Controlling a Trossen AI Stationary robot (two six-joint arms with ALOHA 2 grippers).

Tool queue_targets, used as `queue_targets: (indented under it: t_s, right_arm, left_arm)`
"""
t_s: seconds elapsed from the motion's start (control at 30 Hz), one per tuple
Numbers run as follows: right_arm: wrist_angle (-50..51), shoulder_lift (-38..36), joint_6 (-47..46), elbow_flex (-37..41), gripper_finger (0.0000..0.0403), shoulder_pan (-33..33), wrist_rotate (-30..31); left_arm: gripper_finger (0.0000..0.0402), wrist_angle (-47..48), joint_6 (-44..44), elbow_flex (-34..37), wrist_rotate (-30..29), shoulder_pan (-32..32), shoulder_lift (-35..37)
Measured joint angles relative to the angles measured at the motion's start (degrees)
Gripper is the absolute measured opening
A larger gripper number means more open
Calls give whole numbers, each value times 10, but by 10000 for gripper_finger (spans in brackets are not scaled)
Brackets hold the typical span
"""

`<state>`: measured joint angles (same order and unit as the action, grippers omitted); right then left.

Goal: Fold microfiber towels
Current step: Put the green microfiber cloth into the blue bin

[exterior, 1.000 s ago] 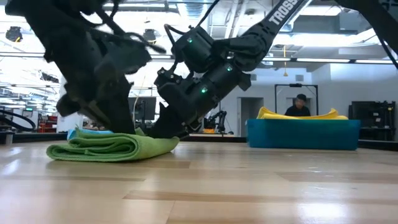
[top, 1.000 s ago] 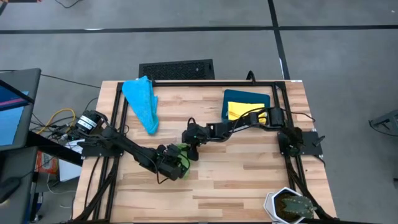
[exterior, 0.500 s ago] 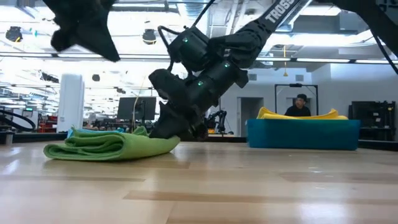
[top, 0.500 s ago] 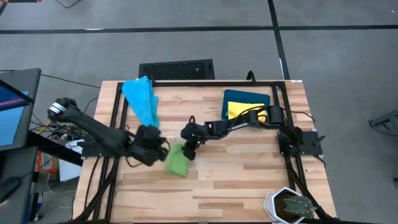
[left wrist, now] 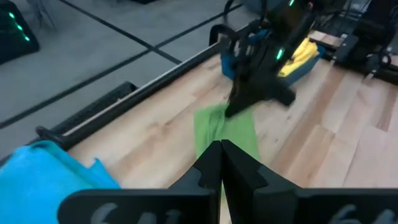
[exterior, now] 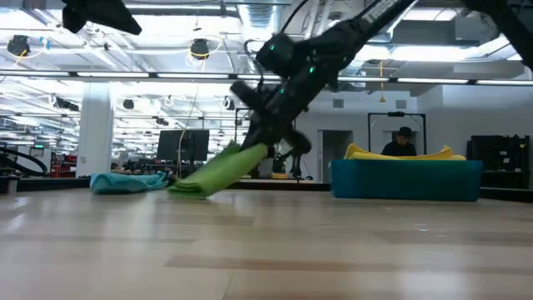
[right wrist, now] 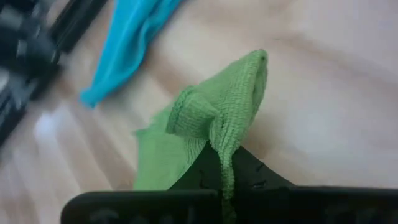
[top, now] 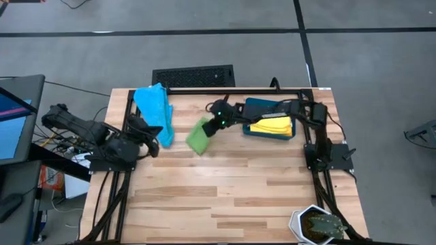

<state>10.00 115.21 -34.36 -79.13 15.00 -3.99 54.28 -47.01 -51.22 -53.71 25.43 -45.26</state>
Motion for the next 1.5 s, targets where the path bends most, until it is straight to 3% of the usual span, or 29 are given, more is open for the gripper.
queue_targets:
  t_s: [0.27, 0.87, 1.33, 1.5]
  right_arm:
    - [123, -97, -25, -2, 21, 29, 107]
    - [566, -289, -168, 6, 21, 57, 293]
    - [552, -329, -272, 225, 33, 61, 235]
    - [533, -328, -298, 268, 42, 61, 242]
  left_arm:
    - [0, 63, 7, 0, -12, 0, 49]
    - [0, 85, 9, 0, -47, 0, 52]
    - [0, 85, 9, 0, -52, 0, 52]
    - [0, 84, 9, 0, -52, 0, 51]
